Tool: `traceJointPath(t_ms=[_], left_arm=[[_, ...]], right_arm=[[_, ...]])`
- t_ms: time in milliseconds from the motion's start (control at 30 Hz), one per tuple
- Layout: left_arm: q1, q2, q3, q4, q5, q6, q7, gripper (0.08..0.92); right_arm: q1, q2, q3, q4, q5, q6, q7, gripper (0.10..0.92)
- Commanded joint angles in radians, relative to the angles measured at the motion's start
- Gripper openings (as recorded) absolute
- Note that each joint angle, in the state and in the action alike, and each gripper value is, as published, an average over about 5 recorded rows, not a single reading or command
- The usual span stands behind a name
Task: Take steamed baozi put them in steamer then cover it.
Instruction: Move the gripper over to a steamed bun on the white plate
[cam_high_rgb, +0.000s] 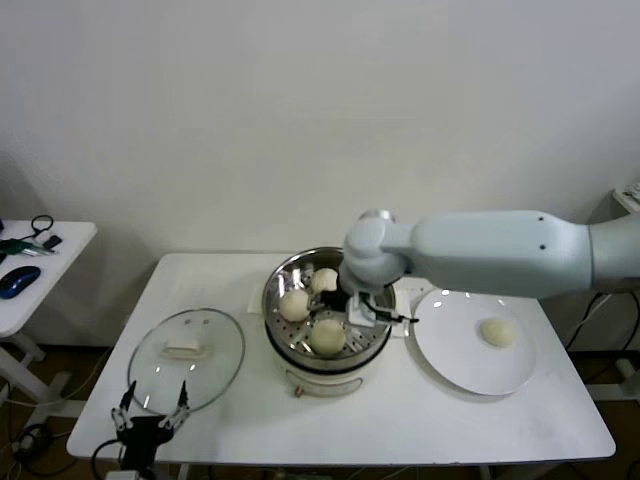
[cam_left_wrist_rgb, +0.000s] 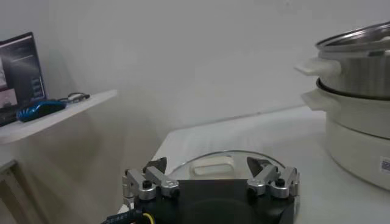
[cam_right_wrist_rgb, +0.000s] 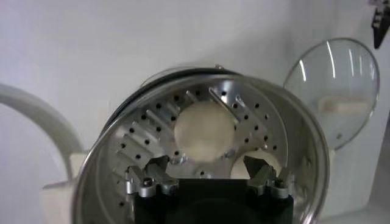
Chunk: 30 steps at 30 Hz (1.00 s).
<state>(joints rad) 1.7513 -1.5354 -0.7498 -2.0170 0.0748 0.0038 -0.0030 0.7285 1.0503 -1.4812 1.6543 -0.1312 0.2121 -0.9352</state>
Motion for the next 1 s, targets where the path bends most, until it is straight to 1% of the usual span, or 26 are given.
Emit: traceJointPath(t_ms=[33, 100, 200, 300, 367, 500, 600, 733, 1000], left_arm=[[-0.002, 0.008, -0.006, -0.001, -0.005, 0.001, 0.001, 0.823], [-0.005, 0.012, -0.007, 0.000, -0.010, 0.002, 0.001, 0.823], [-0.007, 0.016, -0.007, 0.002, -0.016, 0.001, 0.002, 0.823], [-0.010, 0.021, -0.008, -0.003, -0.029, 0.000, 0.004, 0.823], [-0.014, 0.023, -0.010, -0.009, -0.037, 0.001, 0.007, 0.823], [-0.022, 0.020, -0.013, -0.017, -0.042, 0.004, 0.017, 0.823], [-0.020, 0.017, -0.015, -0.022, -0.041, 0.008, 0.023, 0.823], [-0.013, 0.017, -0.019, -0.024, -0.039, 0.008, 0.025, 0.823], [-0.002, 0.015, -0.017, -0.012, -0.033, 0.003, 0.023, 0.823]], right_arm=[[0.309, -0.161, -0.052, -0.162, 0.478, -0.009, -0.183, 0.822], [0.337, -0.223, -0.091, -0.231, 0.555, -0.064, -0.199, 0.823], [0.306, -0.334, -0.143, -0.335, 0.555, -0.142, -0.206, 0.823], [0.189, -0.442, -0.139, -0.411, 0.496, -0.200, -0.200, 0.823], [0.080, -0.500, -0.096, -0.432, 0.437, -0.234, -0.186, 0.823], [-0.224, -0.568, 0.100, -0.462, 0.295, -0.272, -0.161, 0.823], [-0.420, -0.577, 0.266, -0.505, 0.205, -0.278, -0.149, 0.823], [-0.573, -0.547, 0.409, -0.571, 0.131, -0.261, -0.127, 0.823], [-0.641, -0.453, 0.466, -0.673, 0.089, -0.239, -0.106, 0.823]])
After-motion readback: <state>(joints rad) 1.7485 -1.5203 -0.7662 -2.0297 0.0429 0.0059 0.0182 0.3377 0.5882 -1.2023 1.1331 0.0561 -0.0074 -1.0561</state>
